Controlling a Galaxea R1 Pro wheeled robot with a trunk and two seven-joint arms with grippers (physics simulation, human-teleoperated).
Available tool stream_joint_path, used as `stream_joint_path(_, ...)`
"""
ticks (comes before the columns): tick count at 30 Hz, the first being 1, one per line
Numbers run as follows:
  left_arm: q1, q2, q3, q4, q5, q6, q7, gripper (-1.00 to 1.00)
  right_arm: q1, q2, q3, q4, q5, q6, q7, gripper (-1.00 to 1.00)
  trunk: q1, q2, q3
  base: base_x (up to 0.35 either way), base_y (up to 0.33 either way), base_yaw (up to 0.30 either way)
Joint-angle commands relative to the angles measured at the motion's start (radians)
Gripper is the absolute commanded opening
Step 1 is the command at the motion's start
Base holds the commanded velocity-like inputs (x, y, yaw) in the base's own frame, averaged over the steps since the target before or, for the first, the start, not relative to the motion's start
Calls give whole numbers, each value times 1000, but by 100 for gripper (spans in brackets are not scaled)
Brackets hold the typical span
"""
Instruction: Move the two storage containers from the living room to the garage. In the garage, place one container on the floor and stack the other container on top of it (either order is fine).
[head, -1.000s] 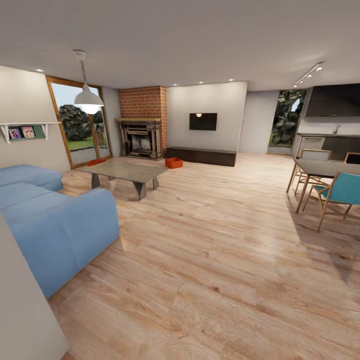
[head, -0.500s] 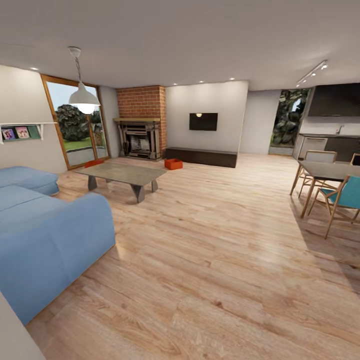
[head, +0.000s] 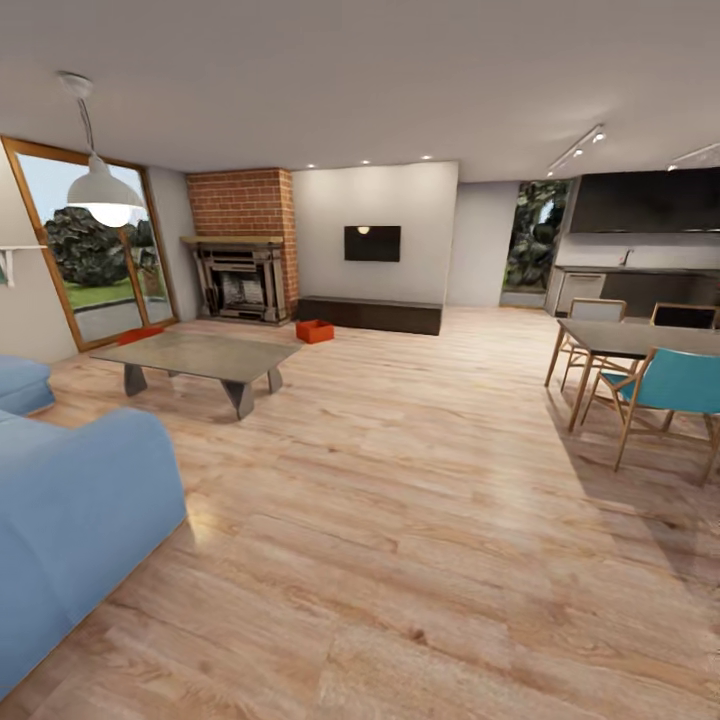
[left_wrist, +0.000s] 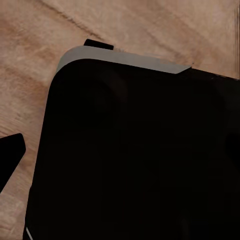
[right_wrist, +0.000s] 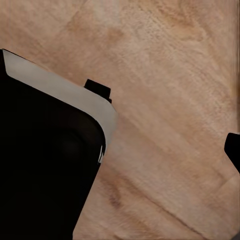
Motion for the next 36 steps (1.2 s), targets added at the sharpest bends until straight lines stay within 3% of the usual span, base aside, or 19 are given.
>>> stream_joint_path(1, 0, 0, 2, 0, 4, -3, 1, 100, -1, 0, 0, 3, 10, -5, -4, 100, 1, 0, -1, 325, 0, -240)
stream_joint_path(29, 0, 0, 3, 0, 4, -3, 1, 100, -1, -1, 0, 3, 10, -5, -4, 100, 1, 0, -1, 325, 0, -223)
stream_joint_path(36, 0, 0, 2, 0, 5, 3, 1, 100, -1, 0, -1, 3, 10, -5, -5, 100, 1, 0, -1, 325, 0, -75)
